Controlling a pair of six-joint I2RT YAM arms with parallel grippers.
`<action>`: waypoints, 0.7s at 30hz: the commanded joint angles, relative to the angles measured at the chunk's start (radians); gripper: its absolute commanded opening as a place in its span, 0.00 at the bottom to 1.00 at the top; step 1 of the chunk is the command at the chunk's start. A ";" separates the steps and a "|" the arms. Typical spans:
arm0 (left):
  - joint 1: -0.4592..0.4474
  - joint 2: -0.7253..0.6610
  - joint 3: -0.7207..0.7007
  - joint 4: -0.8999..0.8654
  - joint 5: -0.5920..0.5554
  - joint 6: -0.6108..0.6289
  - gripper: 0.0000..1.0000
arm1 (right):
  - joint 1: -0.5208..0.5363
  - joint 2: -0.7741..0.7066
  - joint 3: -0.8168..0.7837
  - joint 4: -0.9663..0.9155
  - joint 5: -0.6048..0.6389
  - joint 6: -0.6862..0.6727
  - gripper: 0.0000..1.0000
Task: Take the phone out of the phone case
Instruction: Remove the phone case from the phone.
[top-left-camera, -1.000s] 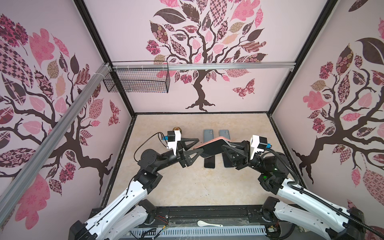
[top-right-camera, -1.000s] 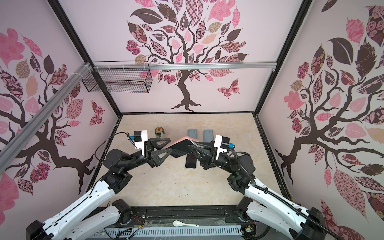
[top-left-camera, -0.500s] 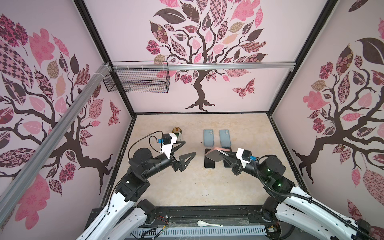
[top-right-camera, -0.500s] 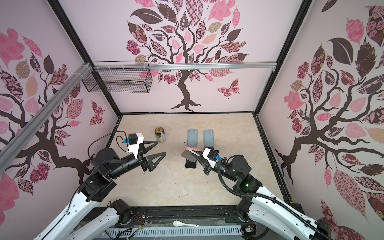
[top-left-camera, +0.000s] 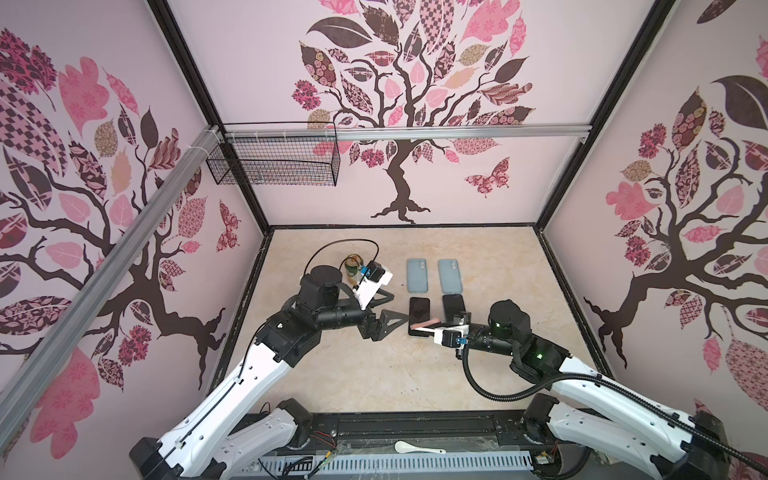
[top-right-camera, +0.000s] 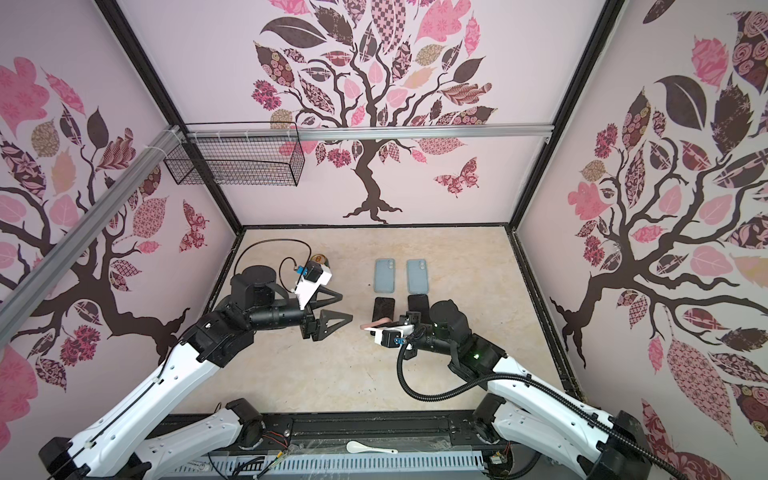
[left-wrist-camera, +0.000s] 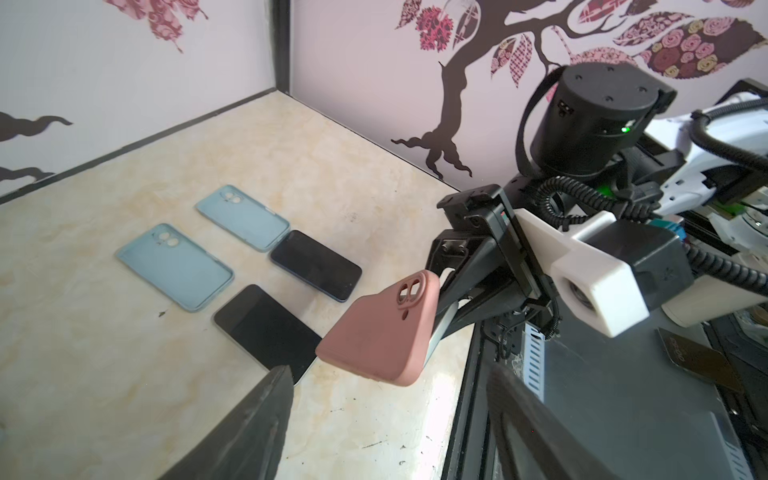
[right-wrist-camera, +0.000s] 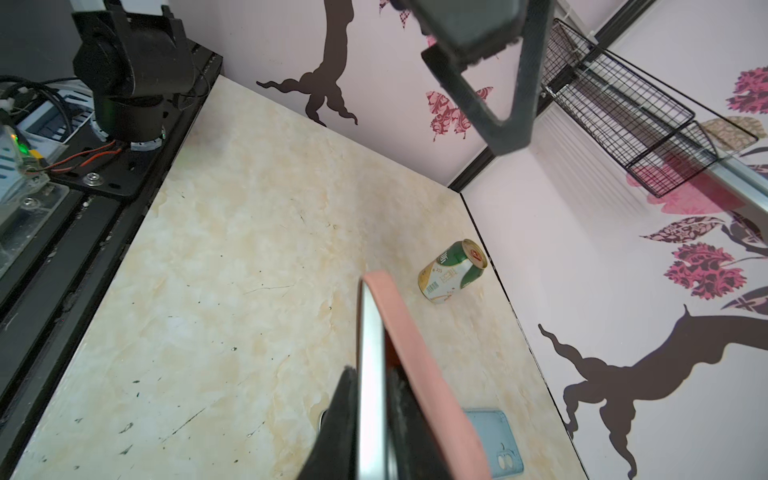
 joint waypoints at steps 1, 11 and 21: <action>-0.049 0.032 0.046 -0.011 -0.007 0.029 0.76 | 0.006 0.011 0.082 0.052 -0.079 -0.040 0.00; -0.121 0.106 0.058 -0.011 -0.038 0.050 0.65 | 0.012 0.031 0.122 0.012 -0.132 -0.039 0.00; -0.121 0.138 0.063 0.008 -0.018 0.038 0.55 | 0.016 0.030 0.122 -0.002 -0.149 -0.037 0.00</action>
